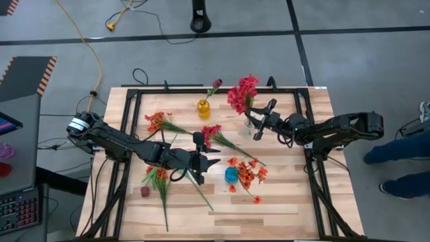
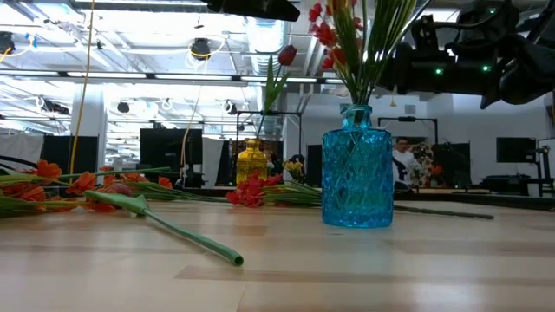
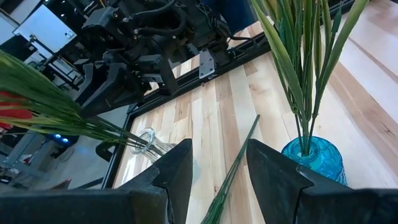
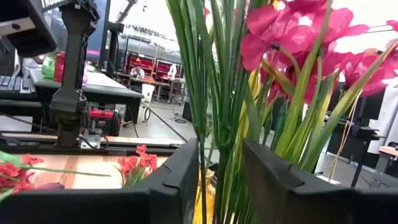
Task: Sort flowers into vase by color
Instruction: Put the bottom red flowers into the transparent vase, then put the right dark red flower into the yellow vase
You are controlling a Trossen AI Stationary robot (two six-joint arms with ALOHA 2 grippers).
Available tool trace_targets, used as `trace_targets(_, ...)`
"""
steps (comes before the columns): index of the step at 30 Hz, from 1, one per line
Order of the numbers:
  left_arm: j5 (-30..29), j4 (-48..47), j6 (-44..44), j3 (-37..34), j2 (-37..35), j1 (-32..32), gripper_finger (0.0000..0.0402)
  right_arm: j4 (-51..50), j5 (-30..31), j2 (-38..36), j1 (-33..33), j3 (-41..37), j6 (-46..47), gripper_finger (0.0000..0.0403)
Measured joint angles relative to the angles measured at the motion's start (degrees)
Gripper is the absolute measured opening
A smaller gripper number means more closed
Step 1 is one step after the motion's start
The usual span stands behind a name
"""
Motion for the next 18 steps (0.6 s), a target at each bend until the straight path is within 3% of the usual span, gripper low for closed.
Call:
trace_targets(11,0.00,0.00,0.12,0.00,0.00,0.00,0.0139,-5.80,5.49,-0.02,0.68,0.00,1.92,0.0228)
trace_targets(18,0.00,0.00,0.07,0.00,0.00,0.00,0.0139,-6.69,5.51,-0.17,1.77,0.01,1.97,0.0235)
